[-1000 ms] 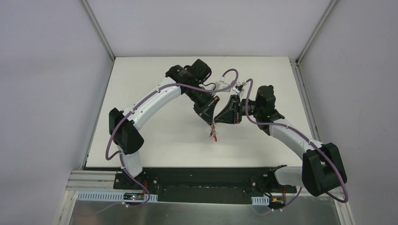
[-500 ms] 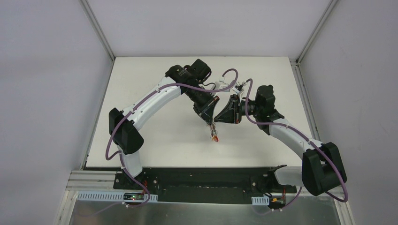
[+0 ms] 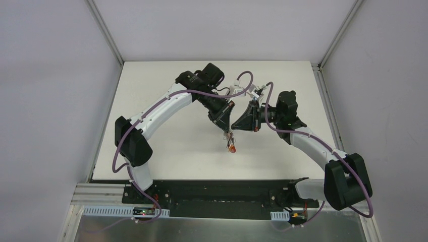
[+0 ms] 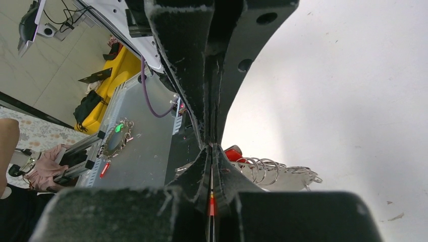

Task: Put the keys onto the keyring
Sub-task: Adjust the key on the keyring.

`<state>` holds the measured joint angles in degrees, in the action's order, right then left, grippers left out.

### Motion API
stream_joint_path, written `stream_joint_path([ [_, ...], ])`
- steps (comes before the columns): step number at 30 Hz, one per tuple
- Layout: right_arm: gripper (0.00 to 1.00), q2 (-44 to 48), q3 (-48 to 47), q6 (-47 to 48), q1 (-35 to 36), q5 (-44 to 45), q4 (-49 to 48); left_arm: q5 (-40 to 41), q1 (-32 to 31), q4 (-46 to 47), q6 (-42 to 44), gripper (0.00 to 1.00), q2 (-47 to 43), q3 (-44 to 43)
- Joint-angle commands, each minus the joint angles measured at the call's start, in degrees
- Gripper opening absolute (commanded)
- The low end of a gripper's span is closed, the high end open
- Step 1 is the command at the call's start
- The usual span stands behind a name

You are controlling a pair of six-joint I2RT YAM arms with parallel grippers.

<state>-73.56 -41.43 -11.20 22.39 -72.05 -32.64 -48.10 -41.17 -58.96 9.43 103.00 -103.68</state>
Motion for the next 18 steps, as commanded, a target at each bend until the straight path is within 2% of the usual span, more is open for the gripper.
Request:
stream_joint_path([
  [1, 0.0, 1.1, -0.7, -3.6, -0.6, 0.0, -7.7, -3.8, 0.3, 4.7, -1.1, 0.0, -4.1, 0.9],
  [5, 0.0, 0.6, -0.8, -3.5, -0.5, -0.7, -7.7, -3.6, 0.3, 4.8, -1.1, 0.0, -4.1, 0.8],
  [8, 0.06, 0.4, -0.8, -3.5, -0.2, -1.1, -7.7, -3.6, 0.3, 4.7, -1.1, 0.0, -3.8, 0.8],
  [14, 0.12, 0.1, -0.8, -3.4, 0.4, -1.2, -7.7, -3.7, 0.3, 4.6, -1.2, 0.0, -3.4, 0.6],
  [16, 0.12, -0.1, -0.9, -3.4, 0.5, -1.3, -7.7, -3.8, 0.3, 4.6, -1.2, 0.0, -3.3, 0.6],
  [18, 0.06, -0.3, -0.9, -3.4, 0.5, -1.3, -7.7, -3.8, 0.3, 4.5, -1.0, 0.0, -3.4, 0.6],
])
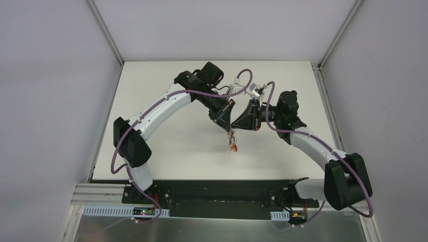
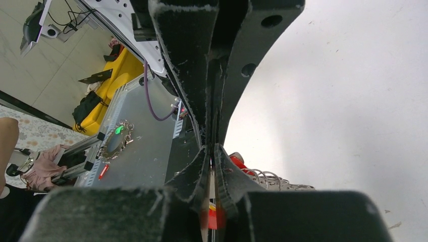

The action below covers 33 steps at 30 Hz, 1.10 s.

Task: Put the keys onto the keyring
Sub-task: Adjust the key on the keyring.

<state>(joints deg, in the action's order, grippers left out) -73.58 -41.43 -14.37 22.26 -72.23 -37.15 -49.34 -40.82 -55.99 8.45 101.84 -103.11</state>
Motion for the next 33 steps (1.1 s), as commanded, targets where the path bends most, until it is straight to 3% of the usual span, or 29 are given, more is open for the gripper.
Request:
stream_joint_path([
  [1, 0.03, -0.3, -0.9, -0.2, 0.6, -1.2, -3.2, -2.6, -0.1, 1.5, 0.0, 0.0, -2.2, 0.0],
  [9, 0.0, 0.6, -1.3, -0.5, 0.0, -0.5, -3.3, -2.7, 0.3, 2.2, 1.1, 0.0, -3.1, 0.6],
  [12, 0.0, 1.3, -1.8, -3.2, -1.1, 0.3, -5.1, -3.1, 0.6, 7.3, 2.2, 0.08, -6.5, 4.3],
  [18, 0.0, 1.1, 0.2, -14.3, -2.9, 1.1, -18.3, -3.5, 0.7, 11.8, 5.7, 0.17, -10.0, 9.6],
  [27, 0.0, 1.1, 0.6, -14.4, -3.2, -0.3, -19.1, 0.1, 1.5, 11.1, 11.0, 0.24, -11.4, 10.2],
  [33, 0.0, 1.2, 0.6, -14.2, -3.4, -3.1, -19.2, 4.0, 2.3, 16.6, 17.4, 0.37, -16.0, 15.1],
])
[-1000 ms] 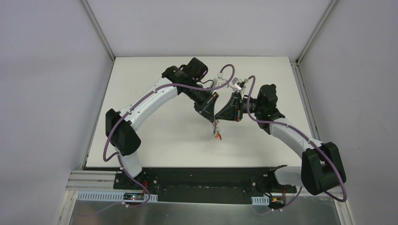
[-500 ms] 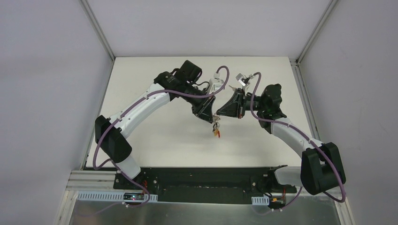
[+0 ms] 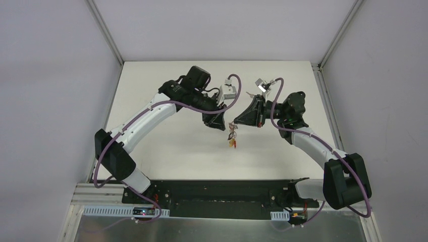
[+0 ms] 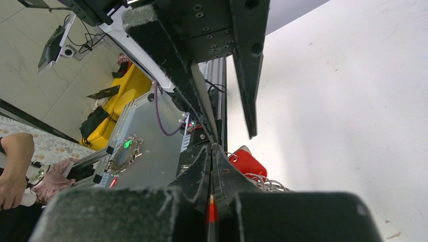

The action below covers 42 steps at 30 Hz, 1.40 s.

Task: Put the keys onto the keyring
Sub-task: Adjust the key on the keyring.

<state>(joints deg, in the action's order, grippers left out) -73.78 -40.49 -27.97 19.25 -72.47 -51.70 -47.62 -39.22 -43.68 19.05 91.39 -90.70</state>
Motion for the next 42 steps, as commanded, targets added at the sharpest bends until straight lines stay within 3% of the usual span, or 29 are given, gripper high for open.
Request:
stream_joint_path([
  [1, 0.0, 1.2, -0.4, -0.7, -0.3, -3.3, -4.6, 2.1, 0.7, 5.0, 8.1, 0.4, -6.0, 3.6],
  [10, 0.0, 0.2, -0.6, -1.8, -0.1, -4.2, -5.7, -1.4, -0.3, 10.3, 10.8, 0.55, -6.1, 6.6],
  [20, 0.0, 0.4, -0.3, -1.8, -0.1, -4.4, -5.8, -2.3, -2.3, 12.2, 8.9, 0.59, -2.7, 4.9],
  [24, 0.0, 0.4, -0.2, -1.8, -0.2, -4.2, -5.8, -3.2, -2.9, 12.5, 8.2, 0.46, -2.3, 5.7],
  [29, 0.0, 0.6, -0.1, -1.7, -0.6, -3.7, -5.8, -5.0, -3.1, 12.0, 6.8, 0.04, -2.0, 5.9],
  [30, 0.0, 0.7, 0.1, -1.6, -0.9, -3.5, -5.7, -5.0, -3.1, 11.4, 6.6, 0.0, -1.9, 5.8],
  [42, 0.0, 1.5, 1.3, -0.3, -2.3, 0.2, -5.6, -4.7, -3.3, 4.2, -1.3, 0.0, 1.4, 3.0],
])
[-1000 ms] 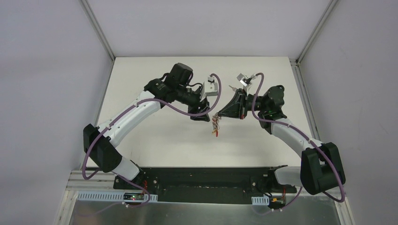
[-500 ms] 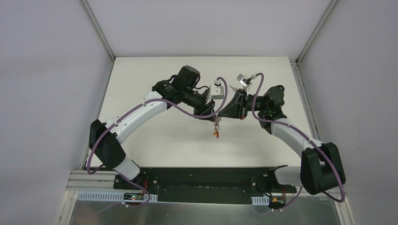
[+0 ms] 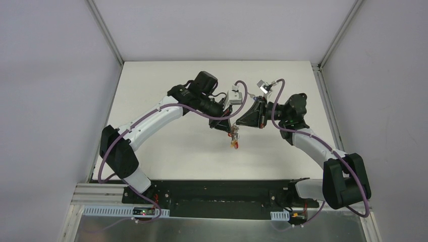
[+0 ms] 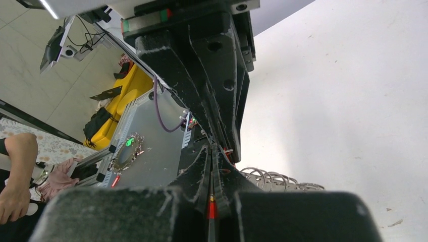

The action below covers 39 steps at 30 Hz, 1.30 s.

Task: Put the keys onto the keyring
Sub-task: Adjust the key on the keyring.

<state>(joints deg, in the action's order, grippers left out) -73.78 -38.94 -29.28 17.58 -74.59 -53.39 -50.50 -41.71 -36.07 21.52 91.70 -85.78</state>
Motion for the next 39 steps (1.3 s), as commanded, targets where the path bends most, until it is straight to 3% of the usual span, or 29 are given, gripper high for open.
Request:
stream_joint_path([
  [1, 0.0, 1.4, -0.2, 1.0, -0.6, 2.5, -3.9, -1.7, -0.8, -2.9, -4.8, 0.0, 1.3, -1.8],
  [18, 0.0, 2.0, 1.1, 2.1, -0.4, 3.1, -4.0, -1.8, -1.8, -3.2, -11.0, 0.0, 6.7, -8.9],
  [24, 0.0, 2.3, 1.1, 3.1, -0.6, 2.5, -3.0, -0.6, -0.8, -3.7, -9.1, 0.23, 4.1, -8.0],
  [28, 0.0, 2.2, 1.0, 4.0, -0.6, 2.1, -1.8, -0.6, 0.8, -2.7, -9.0, 0.32, 2.1, -7.3],
  [39, 0.0, 2.2, 0.8, 5.3, -0.6, 1.8, 0.1, -2.2, 1.5, 0.8, -10.7, 0.35, 1.3, -6.3],
])
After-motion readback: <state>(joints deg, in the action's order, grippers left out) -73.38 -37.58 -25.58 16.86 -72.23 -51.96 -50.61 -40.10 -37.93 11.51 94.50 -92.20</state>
